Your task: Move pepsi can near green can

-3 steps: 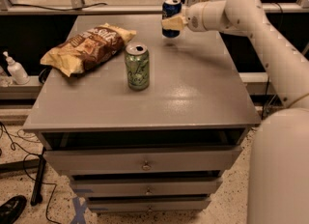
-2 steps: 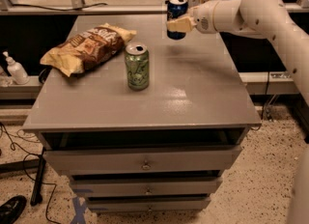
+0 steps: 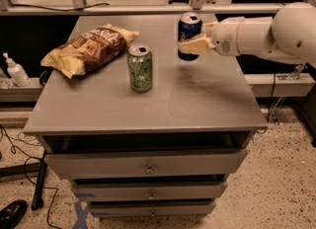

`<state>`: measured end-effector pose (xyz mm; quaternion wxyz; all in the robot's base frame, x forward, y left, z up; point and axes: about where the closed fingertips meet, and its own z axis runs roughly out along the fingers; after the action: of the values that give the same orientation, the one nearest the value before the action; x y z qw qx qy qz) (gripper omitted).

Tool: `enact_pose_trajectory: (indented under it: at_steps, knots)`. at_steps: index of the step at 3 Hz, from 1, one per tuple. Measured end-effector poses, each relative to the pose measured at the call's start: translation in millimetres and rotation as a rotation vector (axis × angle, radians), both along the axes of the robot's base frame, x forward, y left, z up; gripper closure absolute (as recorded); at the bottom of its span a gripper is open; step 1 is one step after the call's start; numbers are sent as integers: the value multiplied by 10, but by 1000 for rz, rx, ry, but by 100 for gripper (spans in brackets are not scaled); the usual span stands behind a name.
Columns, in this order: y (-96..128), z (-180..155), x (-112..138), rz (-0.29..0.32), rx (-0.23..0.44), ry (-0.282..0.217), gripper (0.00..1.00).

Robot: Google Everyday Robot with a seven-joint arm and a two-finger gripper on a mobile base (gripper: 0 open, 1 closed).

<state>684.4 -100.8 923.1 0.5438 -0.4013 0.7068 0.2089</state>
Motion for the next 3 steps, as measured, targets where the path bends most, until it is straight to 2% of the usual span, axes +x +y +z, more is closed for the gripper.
enact_pose_trajectory:
  at_steps: [1, 2, 3]
  knots:
    - [-34, -120, -390, 29, -8, 12, 100]
    - [52, -144, -644, 71, 11, 15, 100]
    - [233, -146, -748, 111, 48, 10, 100]
